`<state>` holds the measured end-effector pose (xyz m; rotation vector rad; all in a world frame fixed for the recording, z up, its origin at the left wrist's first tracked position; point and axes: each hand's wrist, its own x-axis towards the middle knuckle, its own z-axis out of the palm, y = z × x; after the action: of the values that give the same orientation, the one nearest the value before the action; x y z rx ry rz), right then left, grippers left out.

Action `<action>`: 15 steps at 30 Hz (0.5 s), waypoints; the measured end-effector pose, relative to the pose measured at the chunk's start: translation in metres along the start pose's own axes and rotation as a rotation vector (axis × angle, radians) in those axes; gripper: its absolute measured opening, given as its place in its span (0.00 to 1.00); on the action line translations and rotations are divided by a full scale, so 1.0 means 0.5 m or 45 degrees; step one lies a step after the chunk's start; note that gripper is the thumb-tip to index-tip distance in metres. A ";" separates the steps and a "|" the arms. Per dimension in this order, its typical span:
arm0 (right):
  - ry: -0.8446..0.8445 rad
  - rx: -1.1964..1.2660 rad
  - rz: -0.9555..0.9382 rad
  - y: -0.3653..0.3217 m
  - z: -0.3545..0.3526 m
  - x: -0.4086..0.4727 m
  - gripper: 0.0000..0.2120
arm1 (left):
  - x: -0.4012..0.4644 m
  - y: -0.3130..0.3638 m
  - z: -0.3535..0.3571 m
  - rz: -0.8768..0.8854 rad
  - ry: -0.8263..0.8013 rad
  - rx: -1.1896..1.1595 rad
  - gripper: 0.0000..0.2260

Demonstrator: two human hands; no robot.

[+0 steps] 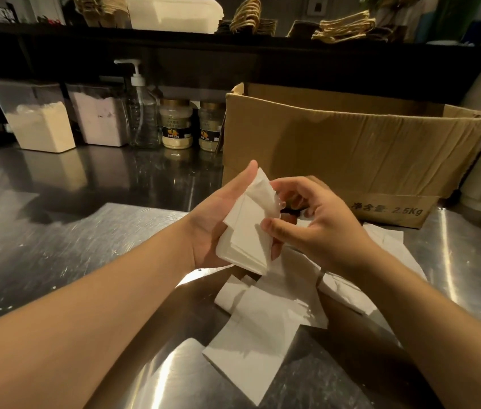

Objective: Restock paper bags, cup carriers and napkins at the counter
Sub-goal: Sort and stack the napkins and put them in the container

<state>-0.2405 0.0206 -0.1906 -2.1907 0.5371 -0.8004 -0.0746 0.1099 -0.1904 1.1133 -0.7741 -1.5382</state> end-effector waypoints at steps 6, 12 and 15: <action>0.000 0.143 -0.005 0.003 0.003 -0.001 0.15 | -0.012 -0.006 0.001 0.043 -0.008 0.230 0.31; -0.006 0.181 -0.039 -0.002 0.001 -0.006 0.12 | -0.013 -0.012 0.003 0.058 -0.030 0.335 0.22; -0.027 0.292 0.024 -0.011 -0.004 -0.008 0.12 | -0.013 -0.012 -0.002 0.066 -0.136 0.350 0.32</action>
<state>-0.2444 0.0257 -0.1867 -1.9785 0.4317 -0.7875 -0.0758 0.1179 -0.1945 1.2065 -1.1045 -1.4875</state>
